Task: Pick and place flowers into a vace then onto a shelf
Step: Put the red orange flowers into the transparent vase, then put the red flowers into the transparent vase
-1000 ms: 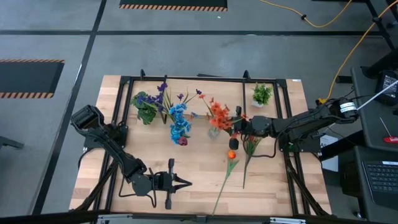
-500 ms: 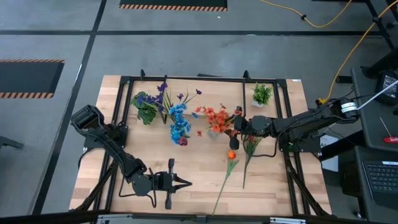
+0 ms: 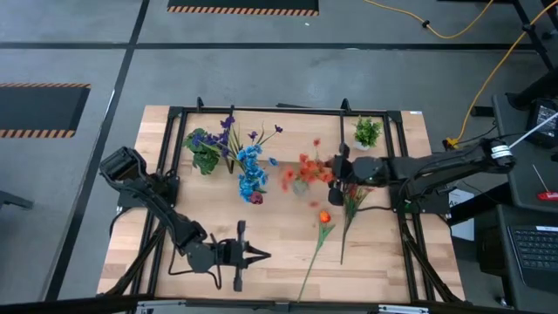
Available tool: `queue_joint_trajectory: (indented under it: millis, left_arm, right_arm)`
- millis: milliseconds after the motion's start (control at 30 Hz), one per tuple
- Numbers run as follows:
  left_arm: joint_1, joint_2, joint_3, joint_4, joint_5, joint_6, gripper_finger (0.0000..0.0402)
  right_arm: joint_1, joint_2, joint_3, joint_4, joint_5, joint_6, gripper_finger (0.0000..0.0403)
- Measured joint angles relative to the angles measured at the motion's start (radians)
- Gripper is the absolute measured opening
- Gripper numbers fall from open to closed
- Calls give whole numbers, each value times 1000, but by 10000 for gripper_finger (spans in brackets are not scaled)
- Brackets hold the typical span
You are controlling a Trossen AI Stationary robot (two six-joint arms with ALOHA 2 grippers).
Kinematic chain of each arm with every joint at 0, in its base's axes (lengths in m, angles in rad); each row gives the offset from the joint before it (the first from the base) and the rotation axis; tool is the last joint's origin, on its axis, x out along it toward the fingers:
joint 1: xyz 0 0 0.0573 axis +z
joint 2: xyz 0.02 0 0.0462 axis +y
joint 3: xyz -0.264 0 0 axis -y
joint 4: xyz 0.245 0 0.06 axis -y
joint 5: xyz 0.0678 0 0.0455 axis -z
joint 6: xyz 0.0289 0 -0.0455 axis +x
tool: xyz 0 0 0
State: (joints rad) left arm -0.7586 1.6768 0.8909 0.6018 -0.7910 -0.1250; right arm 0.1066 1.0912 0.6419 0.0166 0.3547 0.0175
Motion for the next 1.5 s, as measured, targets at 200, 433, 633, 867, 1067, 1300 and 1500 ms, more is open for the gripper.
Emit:
queue_joint_trajectory:
  millis: [200, 433, 633, 867, 1067, 1300, 1500]
  left_arm:
    - [31, 0, 0, 0, 38, 7, 5]
    - [72, 0, 0, 0, 98, 7, 2]
    - [101, 0, 0, 0, 109, 7, 4]
    - [109, 0, 0, 0, 119, 31, 4]
    - [105, 0, 0, 12, 120, 81, 1]
    - [105, 0, 0, 25, 120, 95, 5]
    - [105, 0, 0, 28, 119, 95, 2]
  right_arm:
    - [0, -73, 14, -126, 58, 9, 171]
    - [0, -181, 14, -254, 58, 67, 171]
    - [15, -255, 15, -375, 58, 188, 159]
    - [81, -262, 39, -437, 56, 192, 56]
    - [174, -228, 138, -551, 94, 298, 10]
    - [322, -152, 167, -608, 169, 458, 4]
    - [423, -40, 221, -689, 212, 629, 2]
